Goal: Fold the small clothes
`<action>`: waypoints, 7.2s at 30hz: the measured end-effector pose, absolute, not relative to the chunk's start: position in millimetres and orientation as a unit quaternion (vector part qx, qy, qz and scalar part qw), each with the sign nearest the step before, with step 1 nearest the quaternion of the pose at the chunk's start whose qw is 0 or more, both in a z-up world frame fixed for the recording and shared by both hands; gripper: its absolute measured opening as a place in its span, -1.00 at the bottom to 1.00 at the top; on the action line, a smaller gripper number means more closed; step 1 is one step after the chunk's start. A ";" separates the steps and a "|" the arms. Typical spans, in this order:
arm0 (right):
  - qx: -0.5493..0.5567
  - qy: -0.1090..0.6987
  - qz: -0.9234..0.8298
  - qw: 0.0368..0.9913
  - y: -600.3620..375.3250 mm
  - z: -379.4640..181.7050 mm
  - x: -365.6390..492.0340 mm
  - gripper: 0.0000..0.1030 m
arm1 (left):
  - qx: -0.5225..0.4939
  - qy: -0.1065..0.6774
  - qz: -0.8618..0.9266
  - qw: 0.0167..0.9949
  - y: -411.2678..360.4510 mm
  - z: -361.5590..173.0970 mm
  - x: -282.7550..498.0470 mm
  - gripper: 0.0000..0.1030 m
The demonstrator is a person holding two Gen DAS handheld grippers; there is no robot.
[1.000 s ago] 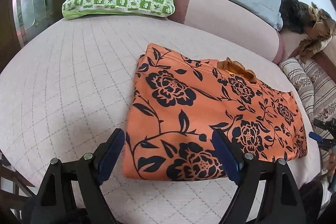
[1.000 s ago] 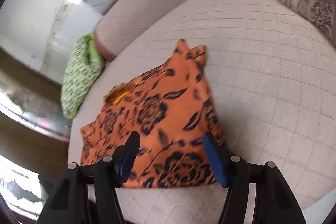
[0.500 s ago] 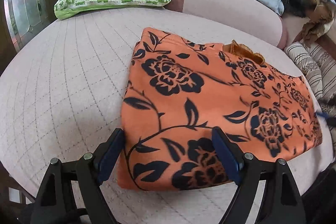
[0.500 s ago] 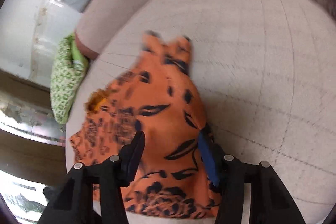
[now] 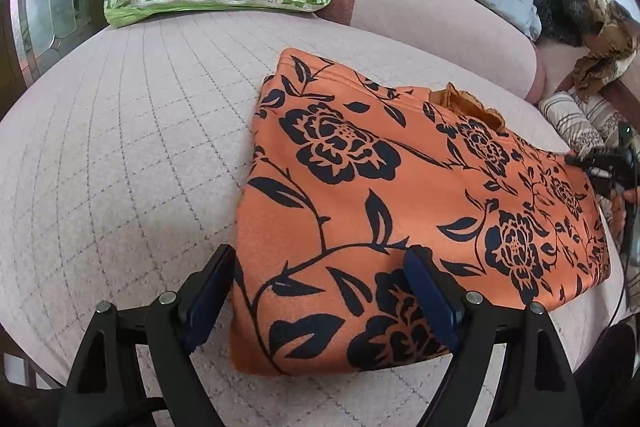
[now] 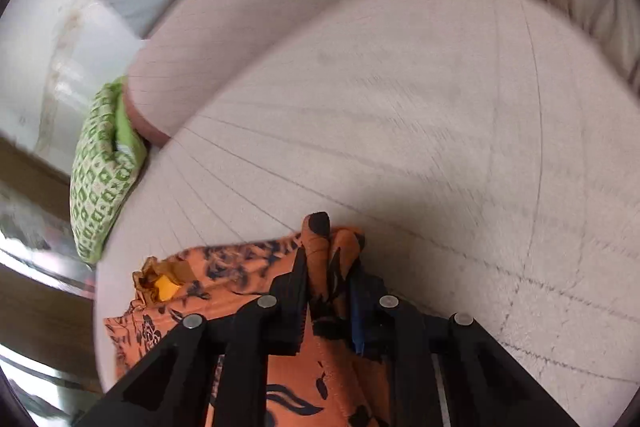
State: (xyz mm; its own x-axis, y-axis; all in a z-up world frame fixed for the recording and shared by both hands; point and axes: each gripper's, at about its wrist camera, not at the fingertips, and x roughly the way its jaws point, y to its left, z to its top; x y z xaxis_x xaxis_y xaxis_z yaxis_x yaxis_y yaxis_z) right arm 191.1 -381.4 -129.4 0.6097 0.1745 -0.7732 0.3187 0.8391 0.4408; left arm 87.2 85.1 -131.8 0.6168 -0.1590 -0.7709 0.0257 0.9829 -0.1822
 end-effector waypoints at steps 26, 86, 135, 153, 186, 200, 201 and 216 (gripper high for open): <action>0.236 0.482 0.086 0.840 -283.9 -139.2 79.6 0.53 | -0.168 0.494 -0.067 0.850 132.1 -88.5 74.3 0.26; 0.406 0.440 0.057 0.799 -370.6 -149.6 111.3 0.65 | 0.003 0.446 -0.064 0.893 47.9 -111.2 104.5 0.48; 0.601 0.360 -0.019 0.713 -369.8 -170.3 -25.6 0.77 | -0.038 0.412 -0.053 0.909 -7.2 -92.2 106.7 0.54; 0.551 0.369 -0.062 0.746 -358.6 -160.9 -11.6 0.77 | 0.042 0.459 -0.084 0.883 -42.4 -125.3 124.7 0.72; 0.450 0.393 -0.033 0.801 -337.5 -151.6 21.7 0.51 | 0.068 0.465 -0.068 0.880 -66.5 -120.0 125.7 0.77; 0.415 0.419 -0.052 0.806 -340.1 -154.7 34.6 -0.48 | 0.041 0.465 -0.071 0.882 -58.6 -113.5 121.9 0.80; 0.416 0.423 -0.050 0.803 -341.2 -155.5 36.0 -0.49 | 0.025 0.448 -0.067 0.891 -51.5 -103.0 116.2 0.80; 0.136 0.367 -0.003 0.920 -188.5 -9.0 73.6 -0.73 | -0.121 0.333 -0.011 0.935 74.9 -45.5 58.9 0.64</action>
